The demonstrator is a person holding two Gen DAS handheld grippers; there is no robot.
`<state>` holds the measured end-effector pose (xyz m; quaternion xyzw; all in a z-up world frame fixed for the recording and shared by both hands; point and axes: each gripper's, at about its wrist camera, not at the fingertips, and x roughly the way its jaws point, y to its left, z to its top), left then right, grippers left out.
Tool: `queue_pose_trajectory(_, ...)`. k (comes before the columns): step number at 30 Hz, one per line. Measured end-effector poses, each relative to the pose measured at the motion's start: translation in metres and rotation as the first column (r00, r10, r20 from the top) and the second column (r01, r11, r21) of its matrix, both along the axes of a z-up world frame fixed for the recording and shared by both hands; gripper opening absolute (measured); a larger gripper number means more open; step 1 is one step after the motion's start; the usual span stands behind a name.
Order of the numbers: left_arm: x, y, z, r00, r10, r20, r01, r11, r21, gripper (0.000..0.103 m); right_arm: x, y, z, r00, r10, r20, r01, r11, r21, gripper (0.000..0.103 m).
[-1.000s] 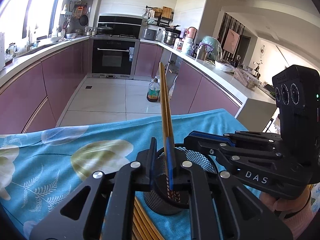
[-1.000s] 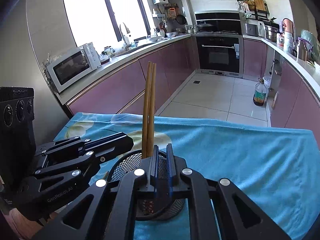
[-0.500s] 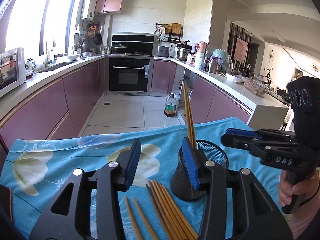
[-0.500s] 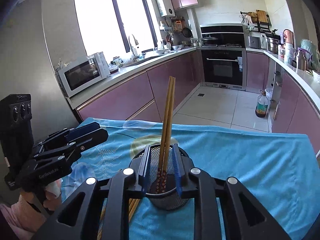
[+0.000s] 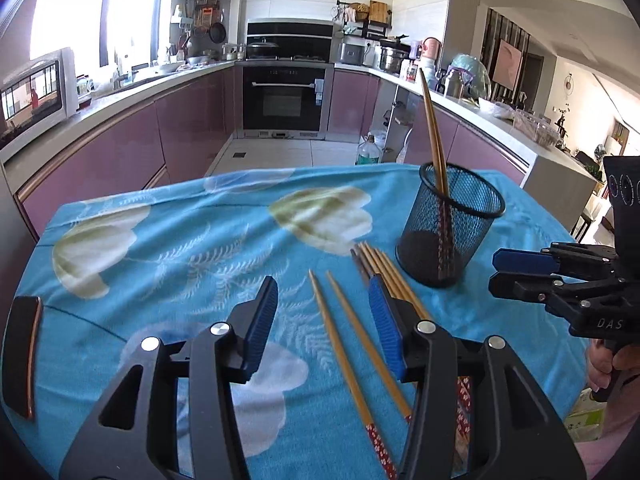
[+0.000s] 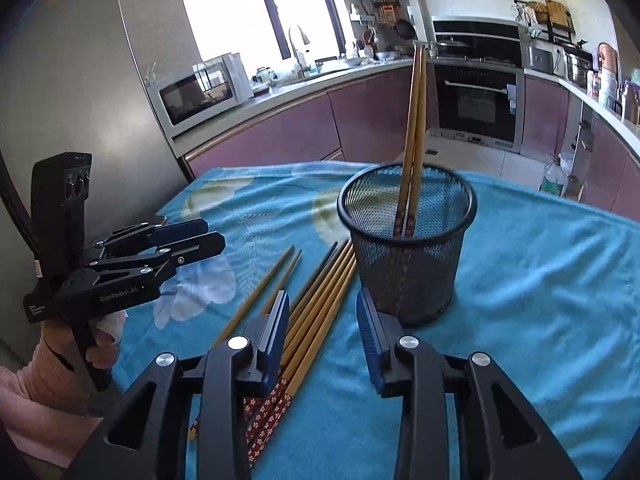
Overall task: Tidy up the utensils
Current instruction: 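Move both open grippers back to the remaining chopsticks on the tablecloth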
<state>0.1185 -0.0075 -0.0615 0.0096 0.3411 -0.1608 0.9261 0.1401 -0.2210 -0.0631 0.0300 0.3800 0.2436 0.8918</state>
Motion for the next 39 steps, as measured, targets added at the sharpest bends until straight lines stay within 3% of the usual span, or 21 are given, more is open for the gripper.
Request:
queue_pose_trajectory(11, -0.016, -0.009, -0.032, 0.994, -0.03, -0.1, 0.032, 0.999, 0.01, 0.047, -0.003, 0.017, -0.042, 0.996, -0.025, -0.09, 0.019, 0.997, -0.072, 0.033)
queue_pose_trajectory(39, -0.009, -0.023, -0.055, 0.983, -0.034, -0.182, 0.041, 0.999, 0.033, 0.043, -0.006, 0.029, -0.053, 0.994, -0.052, -0.093, 0.039, 0.989, -0.14, 0.033)
